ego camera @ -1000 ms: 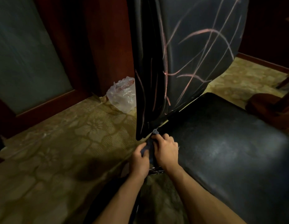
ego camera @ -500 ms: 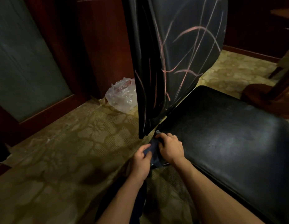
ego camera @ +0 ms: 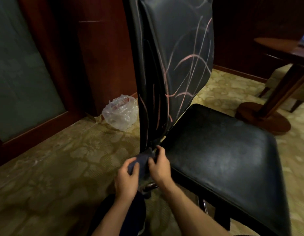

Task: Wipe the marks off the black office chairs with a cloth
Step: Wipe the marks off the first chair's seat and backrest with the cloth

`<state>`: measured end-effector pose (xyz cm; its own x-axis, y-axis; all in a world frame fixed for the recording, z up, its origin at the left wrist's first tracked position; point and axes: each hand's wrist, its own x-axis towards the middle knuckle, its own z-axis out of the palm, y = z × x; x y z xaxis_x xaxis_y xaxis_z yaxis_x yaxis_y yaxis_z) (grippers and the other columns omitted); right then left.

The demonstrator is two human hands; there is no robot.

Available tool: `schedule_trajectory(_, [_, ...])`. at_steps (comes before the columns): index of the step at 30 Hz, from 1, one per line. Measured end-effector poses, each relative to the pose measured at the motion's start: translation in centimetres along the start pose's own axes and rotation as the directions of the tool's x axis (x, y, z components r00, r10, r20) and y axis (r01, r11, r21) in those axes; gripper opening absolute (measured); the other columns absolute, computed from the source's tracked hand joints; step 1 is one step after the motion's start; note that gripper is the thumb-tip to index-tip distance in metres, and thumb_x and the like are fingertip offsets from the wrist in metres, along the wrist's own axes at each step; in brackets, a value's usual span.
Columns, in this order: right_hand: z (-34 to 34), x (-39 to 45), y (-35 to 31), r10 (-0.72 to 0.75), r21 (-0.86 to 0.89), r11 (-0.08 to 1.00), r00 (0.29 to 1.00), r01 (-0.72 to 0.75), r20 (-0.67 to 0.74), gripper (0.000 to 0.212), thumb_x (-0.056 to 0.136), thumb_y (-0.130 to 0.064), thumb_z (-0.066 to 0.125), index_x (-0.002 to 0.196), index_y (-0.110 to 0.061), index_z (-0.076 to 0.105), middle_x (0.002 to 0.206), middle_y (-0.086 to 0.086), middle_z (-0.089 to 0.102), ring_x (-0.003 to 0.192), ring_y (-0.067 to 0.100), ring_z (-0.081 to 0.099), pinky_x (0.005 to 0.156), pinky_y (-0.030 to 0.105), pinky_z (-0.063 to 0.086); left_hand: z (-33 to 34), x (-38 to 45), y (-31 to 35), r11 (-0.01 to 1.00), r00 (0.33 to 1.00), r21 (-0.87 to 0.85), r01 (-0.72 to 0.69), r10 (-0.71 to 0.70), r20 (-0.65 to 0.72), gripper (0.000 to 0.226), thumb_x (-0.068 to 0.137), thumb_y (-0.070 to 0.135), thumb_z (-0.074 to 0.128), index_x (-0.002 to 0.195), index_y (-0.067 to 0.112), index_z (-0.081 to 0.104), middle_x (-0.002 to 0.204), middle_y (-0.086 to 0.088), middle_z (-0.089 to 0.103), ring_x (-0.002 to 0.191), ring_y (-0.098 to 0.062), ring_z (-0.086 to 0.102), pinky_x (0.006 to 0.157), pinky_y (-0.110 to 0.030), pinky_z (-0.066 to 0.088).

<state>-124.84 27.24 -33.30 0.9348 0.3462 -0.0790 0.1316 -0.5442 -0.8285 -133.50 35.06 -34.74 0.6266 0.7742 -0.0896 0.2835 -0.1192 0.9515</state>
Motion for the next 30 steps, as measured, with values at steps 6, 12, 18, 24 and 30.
schedule_trajectory(6, [4.2,0.7,-0.3,0.301,0.170,0.941,0.953,-0.292,-0.029,0.029,0.088,-0.018,0.060,0.115,-0.014,0.052,0.114,0.009,0.065,0.109,0.029,0.062,0.092,0.042,0.050,0.5,2.1,-0.1,0.983,0.992,0.172,-0.070,0.087,-0.091,0.038,0.092,0.005,0.063,0.130,0.013,0.062,0.122,-0.010,0.067,0.114,-0.029,0.062,0.093,-0.037,0.048])
schedule_trajectory(12, [3.6,2.7,-0.4,0.375,0.161,0.915,0.927,-0.370,0.002,0.008,0.085,-0.018,0.063,0.092,-0.015,0.064,0.094,0.007,0.070,0.099,0.029,0.066,0.081,0.036,0.051,0.8,5.6,-0.9,0.980,0.994,0.167,0.108,-0.101,-0.048,0.056,0.087,0.009,0.072,0.139,0.012,0.052,0.118,-0.018,0.067,0.109,-0.039,0.063,0.088,-0.044,0.051])
schedule_trajectory(18, [2.3,2.3,-2.3,0.316,-0.052,0.946,0.946,-0.319,-0.069,0.019,0.087,-0.024,0.061,0.104,-0.018,0.064,0.106,0.005,0.069,0.103,0.028,0.064,0.082,0.034,0.050,2.2,7.1,-3.7,0.975,0.975,-0.064,0.213,-0.208,0.077,0.015,0.072,0.029,0.065,0.085,0.031,0.070,0.078,-0.009,0.071,0.083,-0.038,0.069,0.076,-0.055,0.055])
schedule_trajectory(24, [-0.4,2.3,-3.3,0.060,-0.451,0.891,0.998,-0.051,0.005,0.034,0.088,-0.033,0.058,0.116,-0.014,0.059,0.117,0.008,0.061,0.109,0.033,0.060,0.083,0.038,0.049,1.6,4.7,0.4,0.958,0.983,-0.218,0.186,-0.178,0.053,0.025,0.087,-0.002,0.067,0.107,0.014,0.067,0.092,-0.013,0.071,0.087,-0.031,0.068,0.077,-0.042,0.053])
schedule_trajectory(30, [-2.0,3.1,-2.0,-0.030,-0.442,0.895,0.997,0.061,0.077,0.026,0.088,-0.033,0.058,0.110,-0.019,0.058,0.111,0.008,0.059,0.101,0.033,0.061,0.074,0.036,0.044,2.5,4.5,1.1,0.988,0.993,-0.102,0.114,-0.115,-0.011,0.032,0.083,-0.001,0.071,0.113,0.008,0.066,0.090,-0.008,0.067,0.088,-0.030,0.065,0.079,-0.039,0.051])
